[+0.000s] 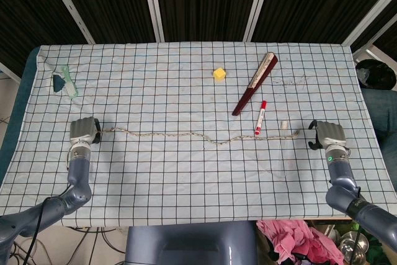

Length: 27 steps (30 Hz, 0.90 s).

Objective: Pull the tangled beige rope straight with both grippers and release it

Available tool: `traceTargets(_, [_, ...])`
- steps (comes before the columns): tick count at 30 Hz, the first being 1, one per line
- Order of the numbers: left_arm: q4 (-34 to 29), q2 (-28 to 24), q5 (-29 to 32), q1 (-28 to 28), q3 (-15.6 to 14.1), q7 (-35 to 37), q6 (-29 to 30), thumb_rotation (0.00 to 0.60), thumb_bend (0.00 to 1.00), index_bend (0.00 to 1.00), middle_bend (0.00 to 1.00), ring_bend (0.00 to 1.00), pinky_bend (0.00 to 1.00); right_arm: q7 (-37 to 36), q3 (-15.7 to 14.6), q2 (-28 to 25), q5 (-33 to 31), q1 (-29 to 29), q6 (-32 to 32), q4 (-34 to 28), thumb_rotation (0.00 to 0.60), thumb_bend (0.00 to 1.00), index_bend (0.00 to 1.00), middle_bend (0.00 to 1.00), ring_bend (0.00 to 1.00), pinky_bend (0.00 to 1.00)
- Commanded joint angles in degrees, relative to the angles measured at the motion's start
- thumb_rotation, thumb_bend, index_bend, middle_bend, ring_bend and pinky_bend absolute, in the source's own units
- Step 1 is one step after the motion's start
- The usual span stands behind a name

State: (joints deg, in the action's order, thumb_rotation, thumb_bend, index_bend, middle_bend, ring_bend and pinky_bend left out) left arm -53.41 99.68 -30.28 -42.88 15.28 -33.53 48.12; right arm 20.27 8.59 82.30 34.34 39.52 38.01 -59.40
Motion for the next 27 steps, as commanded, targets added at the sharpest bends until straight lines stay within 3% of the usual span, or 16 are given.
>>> traceTargets(1, [-0.74,-0.73,0.53,0.00,-0.07,-0.83,-0.33,0.600,0.15,0.23,0.93,0.99,1.00,2.28,-0.93,-0.53,-2.23,0.80,-1.16,-0.17,0.600,0.24,0.21,0.59,0.72,0.65])
traceTargets(11, [-7.55,-5.84,2.95,-0.05,-0.29,-4.52,0.67,0.600,0.02,0.15,0.91,0.97,1.00,4.20,-1.18,-4.53,-7.22,1.59,-0.52,-3.51,0.600,0.23,0.17,0.57,0.70,0.65])
traceTargets(16, [-11.19,-8.54,4.76,-0.06,-0.20,-6.25,2.70,0.600,0.00,0.13,0.89,0.95,0.99,2.93,-0.42,-7.07,-8.73,1.39,-0.38,-5.40,0.600,0.23,0.16,0.57,0.70,0.65])
traceTargets(23, [-17.27,-12.47,4.85,-0.10,1.49,-4.60,3.92,0.600,0.00,0.12,0.67,0.75,0.84,-0.21,1.48,-10.87,-7.63,0.64,1.53,-8.60,0.600,0.23,0.16,0.53,0.67,0.65])
traceTargets(27, [-24.24,-15.96,3.19,0.17,2.52,-3.91,7.64,0.600,0.00,0.14,0.63,0.70,0.81,-2.03,2.95,-13.75,-5.49,-0.20,5.00,-11.15,0.600,0.23,0.16,0.50,0.65,0.60])
